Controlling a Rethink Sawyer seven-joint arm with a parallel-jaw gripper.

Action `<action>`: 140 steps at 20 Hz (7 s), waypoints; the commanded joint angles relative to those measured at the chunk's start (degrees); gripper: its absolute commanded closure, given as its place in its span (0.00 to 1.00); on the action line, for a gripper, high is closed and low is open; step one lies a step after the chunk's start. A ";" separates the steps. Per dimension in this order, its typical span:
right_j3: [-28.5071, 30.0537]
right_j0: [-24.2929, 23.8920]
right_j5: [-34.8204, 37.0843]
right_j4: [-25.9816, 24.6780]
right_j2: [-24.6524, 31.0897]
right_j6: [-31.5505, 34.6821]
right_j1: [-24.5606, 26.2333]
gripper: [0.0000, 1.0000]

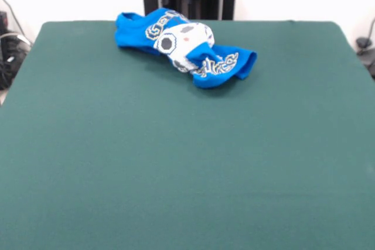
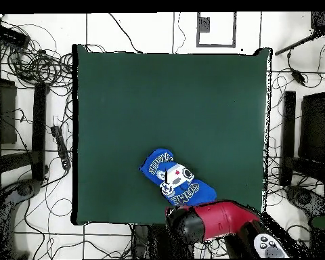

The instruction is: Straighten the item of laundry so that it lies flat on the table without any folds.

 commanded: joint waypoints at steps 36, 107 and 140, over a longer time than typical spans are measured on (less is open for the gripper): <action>-20.50 -1.98 3.71 -2.59 8.24 -1.56 13.41 0.00; 6.27 16.64 -21.00 11.46 -11.20 10.81 6.19 0.00; 3.88 2.20 -9.99 6.57 -2.74 1.02 -0.05 0.00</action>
